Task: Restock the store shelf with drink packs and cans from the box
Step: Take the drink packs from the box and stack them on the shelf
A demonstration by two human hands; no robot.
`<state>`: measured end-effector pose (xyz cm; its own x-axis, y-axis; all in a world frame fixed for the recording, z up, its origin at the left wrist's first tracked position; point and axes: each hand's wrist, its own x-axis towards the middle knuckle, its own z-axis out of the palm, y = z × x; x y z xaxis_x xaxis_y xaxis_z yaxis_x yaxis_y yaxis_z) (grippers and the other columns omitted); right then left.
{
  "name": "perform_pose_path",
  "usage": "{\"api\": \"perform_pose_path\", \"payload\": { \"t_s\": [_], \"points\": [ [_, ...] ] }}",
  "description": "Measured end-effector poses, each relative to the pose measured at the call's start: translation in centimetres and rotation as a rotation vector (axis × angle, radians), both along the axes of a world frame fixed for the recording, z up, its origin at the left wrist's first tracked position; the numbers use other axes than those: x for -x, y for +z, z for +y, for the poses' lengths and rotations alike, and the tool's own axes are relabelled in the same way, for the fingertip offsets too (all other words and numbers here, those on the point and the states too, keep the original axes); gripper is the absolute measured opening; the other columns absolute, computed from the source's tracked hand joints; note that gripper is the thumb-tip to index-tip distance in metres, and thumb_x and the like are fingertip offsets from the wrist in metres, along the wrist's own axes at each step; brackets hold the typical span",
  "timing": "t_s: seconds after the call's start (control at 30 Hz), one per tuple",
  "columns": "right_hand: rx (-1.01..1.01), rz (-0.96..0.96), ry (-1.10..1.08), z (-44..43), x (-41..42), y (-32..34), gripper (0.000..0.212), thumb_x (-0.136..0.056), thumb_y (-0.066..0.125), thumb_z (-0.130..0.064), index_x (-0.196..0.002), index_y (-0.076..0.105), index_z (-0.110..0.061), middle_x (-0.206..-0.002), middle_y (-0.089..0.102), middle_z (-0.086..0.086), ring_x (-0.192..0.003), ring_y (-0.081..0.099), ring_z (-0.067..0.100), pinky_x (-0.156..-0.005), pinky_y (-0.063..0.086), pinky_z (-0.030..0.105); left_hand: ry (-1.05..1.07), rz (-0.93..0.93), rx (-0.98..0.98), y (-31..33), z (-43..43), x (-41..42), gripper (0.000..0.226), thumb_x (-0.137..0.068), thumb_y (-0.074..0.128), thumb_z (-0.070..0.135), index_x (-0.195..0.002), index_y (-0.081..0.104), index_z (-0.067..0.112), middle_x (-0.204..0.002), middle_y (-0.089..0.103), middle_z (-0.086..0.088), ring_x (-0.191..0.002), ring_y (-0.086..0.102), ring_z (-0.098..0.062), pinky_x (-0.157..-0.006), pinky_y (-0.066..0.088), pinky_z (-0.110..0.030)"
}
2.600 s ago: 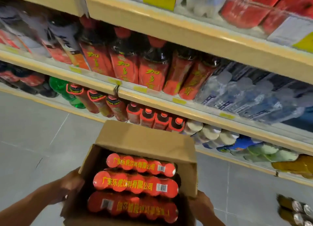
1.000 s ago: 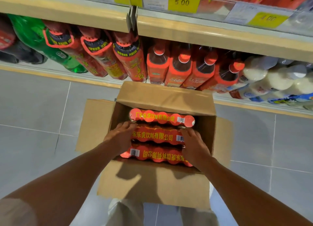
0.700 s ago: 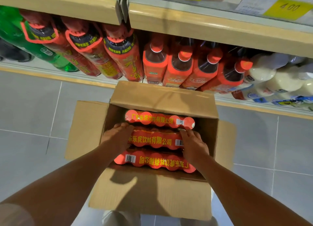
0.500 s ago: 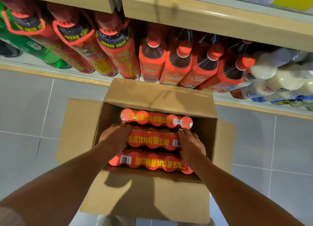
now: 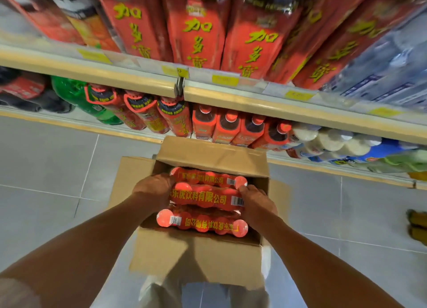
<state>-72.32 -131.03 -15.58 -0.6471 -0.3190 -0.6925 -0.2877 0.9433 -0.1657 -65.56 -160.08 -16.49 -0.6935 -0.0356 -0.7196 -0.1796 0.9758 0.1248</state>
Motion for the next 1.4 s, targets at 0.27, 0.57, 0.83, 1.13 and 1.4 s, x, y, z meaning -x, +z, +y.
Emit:
{"api": "perform_pose_path", "payload": {
  "t_s": [0.27, 0.57, 0.83, 1.13, 1.4],
  "points": [
    [-0.056, -0.019, 0.160, 0.2, 3.2, 21.5, 0.061, -0.080, 0.065, -0.039, -0.137, 0.042, -0.033, -0.130, 0.057, -0.002, -0.115, 0.061, 0.027, -0.090, 0.056, 0.038, -0.015, 0.093, -0.065, 22.5, 0.3, 1.7, 0.051, -0.071, 0.064, 0.047, -0.119, 0.059, 0.032, -0.114, 0.068, 0.001, -0.106, 0.065, -0.023, -0.088, 0.054, -0.033],
    [0.180, 0.075, 0.187, 2.4, 2.9, 46.5, 0.069, -0.070, 0.060, -0.061, -0.132, 0.046, -0.036, -0.126, 0.063, 0.001, -0.115, 0.062, 0.025, -0.090, 0.054, 0.035, -0.101, 0.226, -0.007, 48.9, 1.7, 0.5, 0.045, -0.072, 0.069, 0.035, -0.116, 0.059, 0.026, -0.114, 0.066, -0.004, -0.107, 0.063, -0.028, -0.083, 0.051, -0.033],
    [0.497, 0.142, 0.061, 6.3, 3.5, 62.2, 0.062, -0.060, 0.076, -0.053, -0.110, 0.041, -0.039, -0.103, 0.065, -0.009, -0.090, 0.065, 0.012, -0.077, 0.056, 0.036, 0.146, 0.535, -0.189, 65.9, 1.0, -2.9, 0.046, -0.068, 0.073, 0.044, -0.105, 0.046, 0.036, -0.100, 0.060, 0.008, -0.080, 0.057, 0.001, -0.065, 0.046, -0.019],
    [1.081, 0.202, -0.314, 10.7, 5.3, 71.4, 0.068, -0.066, 0.092, -0.012, -0.119, 0.052, -0.027, -0.113, 0.067, -0.003, -0.095, 0.069, 0.004, -0.078, 0.057, 0.025, 0.747, 1.069, -0.687, 72.9, 5.0, -4.1, 0.065, -0.067, 0.090, 0.027, -0.117, 0.050, 0.039, -0.111, 0.064, 0.014, -0.099, 0.064, -0.004, -0.081, 0.054, -0.030],
    [1.344, 0.261, -0.579, 11.7, 6.0, 74.4, 0.065, -0.062, 0.091, -0.027, -0.120, 0.063, -0.019, -0.112, 0.075, -0.001, -0.105, 0.070, 0.015, -0.093, 0.058, 0.041, 0.655, 1.219, -0.652, 76.1, 8.1, -2.9, 0.070, -0.076, 0.082, 0.034, -0.131, 0.041, 0.050, -0.127, 0.049, 0.013, -0.115, 0.049, -0.010, -0.095, 0.045, -0.033]
  ]
}}
